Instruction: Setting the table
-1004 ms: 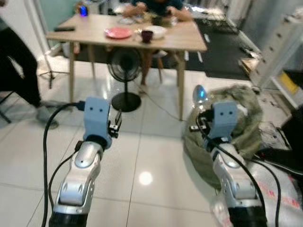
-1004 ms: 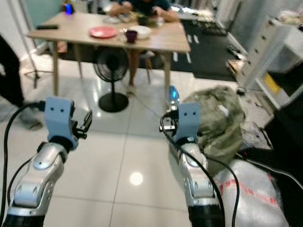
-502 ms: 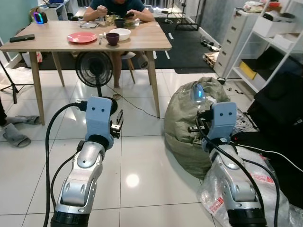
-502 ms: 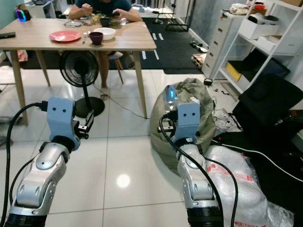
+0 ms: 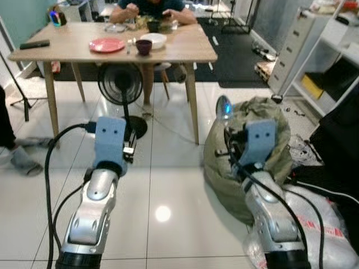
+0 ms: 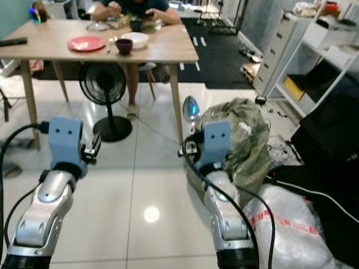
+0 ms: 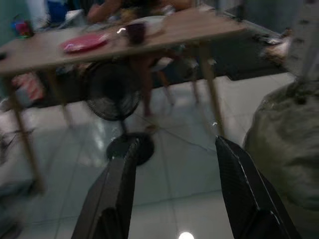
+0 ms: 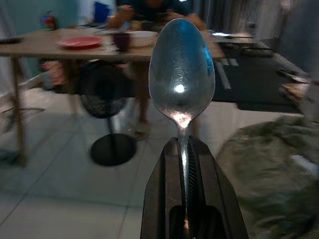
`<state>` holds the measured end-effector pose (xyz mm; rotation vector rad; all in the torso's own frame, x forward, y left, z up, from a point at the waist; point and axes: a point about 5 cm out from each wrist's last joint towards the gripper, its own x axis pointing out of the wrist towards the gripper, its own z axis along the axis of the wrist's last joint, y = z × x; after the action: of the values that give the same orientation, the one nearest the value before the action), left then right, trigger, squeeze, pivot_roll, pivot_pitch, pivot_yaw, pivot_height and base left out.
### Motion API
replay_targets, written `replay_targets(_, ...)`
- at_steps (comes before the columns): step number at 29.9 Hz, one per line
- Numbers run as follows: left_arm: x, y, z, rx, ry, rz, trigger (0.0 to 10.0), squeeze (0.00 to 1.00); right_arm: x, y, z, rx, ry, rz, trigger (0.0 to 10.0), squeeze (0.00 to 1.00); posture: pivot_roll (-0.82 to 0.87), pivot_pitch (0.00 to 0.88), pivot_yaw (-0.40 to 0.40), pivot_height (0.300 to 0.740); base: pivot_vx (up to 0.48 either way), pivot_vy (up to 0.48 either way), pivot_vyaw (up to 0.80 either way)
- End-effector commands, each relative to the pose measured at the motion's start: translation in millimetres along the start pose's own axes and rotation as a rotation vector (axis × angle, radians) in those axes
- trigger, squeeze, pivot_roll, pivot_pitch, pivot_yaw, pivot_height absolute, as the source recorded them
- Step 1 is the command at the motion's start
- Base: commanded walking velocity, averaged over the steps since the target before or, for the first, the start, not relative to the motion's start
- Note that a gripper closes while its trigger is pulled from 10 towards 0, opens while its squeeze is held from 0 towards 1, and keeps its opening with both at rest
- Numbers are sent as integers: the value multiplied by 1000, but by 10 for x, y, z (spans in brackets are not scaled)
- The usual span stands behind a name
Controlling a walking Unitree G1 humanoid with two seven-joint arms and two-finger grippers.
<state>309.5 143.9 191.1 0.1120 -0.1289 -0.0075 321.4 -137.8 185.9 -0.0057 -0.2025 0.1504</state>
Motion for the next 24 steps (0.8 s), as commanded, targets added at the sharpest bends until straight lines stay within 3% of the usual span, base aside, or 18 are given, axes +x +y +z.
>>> replay_targets(1, 3, -75, -17, 3, 8, -25, 10000, 0, -23, -85, -4, 9, 1, -31, 10000, 0, 32, 0, 62, 740, 480, 0, -800)
replay_targets(7, 3, -76, -18, 3, 8, -26, 10000, 0, -20, -81, -2, 6, -1, -29, 10000, 0, 35, 0, 61, 740, 480, 0, -740)
replay_targets(20, 1, -90, -18, 11, 3, -34, 10000, 0, -8, 59, 86, 35, -62, 67, 10000, 0, 36, 0, 64, 740, 480, 0, 0)
replay_targets(24, -2, -85, -21, 13, 4, -34, 10000, 0, -7, 117, 98, 41, -70, 109, 10000, 0, 39, 0, 64, 740, 480, 0, 742)
